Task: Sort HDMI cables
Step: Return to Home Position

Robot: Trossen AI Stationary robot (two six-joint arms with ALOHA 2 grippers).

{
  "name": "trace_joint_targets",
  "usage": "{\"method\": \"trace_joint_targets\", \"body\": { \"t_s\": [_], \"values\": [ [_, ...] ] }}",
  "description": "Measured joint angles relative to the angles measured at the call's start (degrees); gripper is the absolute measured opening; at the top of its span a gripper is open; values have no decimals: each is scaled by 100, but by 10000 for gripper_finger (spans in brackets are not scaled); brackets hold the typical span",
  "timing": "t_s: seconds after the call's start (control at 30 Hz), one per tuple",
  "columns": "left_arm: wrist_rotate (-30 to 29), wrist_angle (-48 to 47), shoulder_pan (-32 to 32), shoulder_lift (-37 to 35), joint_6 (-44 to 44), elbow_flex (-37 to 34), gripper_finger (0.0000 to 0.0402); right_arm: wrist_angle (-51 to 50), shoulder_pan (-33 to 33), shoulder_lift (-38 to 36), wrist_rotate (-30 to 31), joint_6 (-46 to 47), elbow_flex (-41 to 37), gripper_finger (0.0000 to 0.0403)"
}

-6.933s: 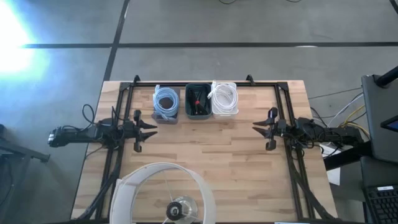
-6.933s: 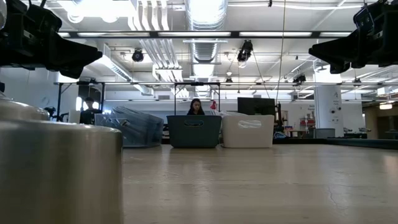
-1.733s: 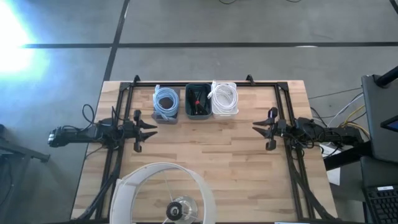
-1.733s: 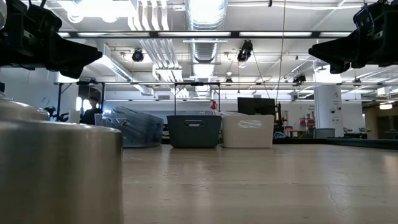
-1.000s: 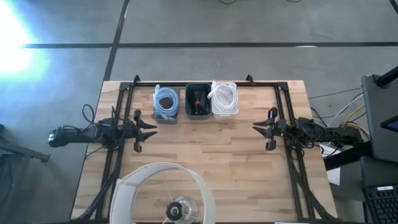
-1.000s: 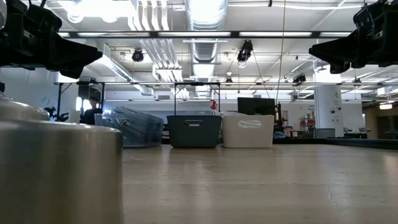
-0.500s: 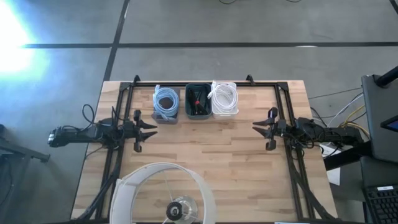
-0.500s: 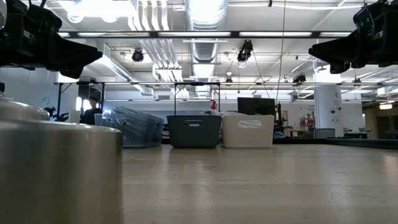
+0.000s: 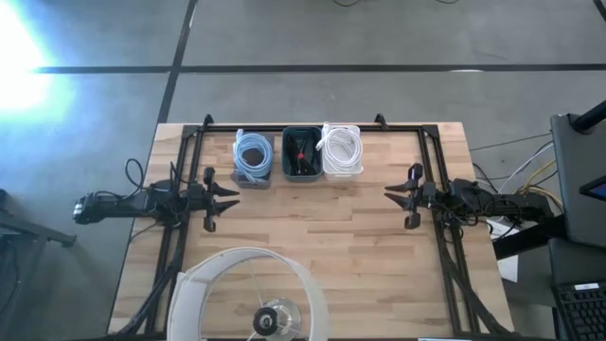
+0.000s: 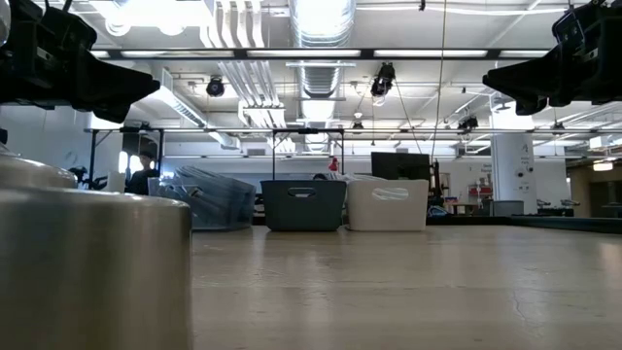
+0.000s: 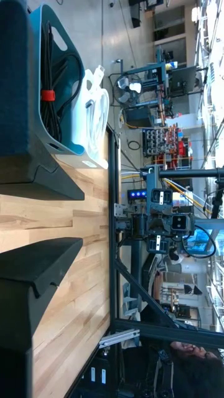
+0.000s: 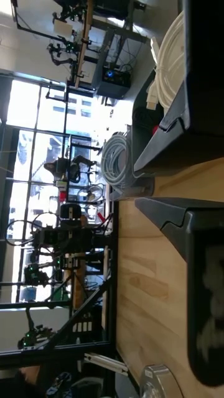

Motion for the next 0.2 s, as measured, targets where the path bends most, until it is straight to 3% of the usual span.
{"method": "trace_joint_targets", "body": {
  "t_s": [0.2],
  "values": [
    [0,0,0,2,0,0,110,-2,-1,2,0,0,0,63]
  ]
}}
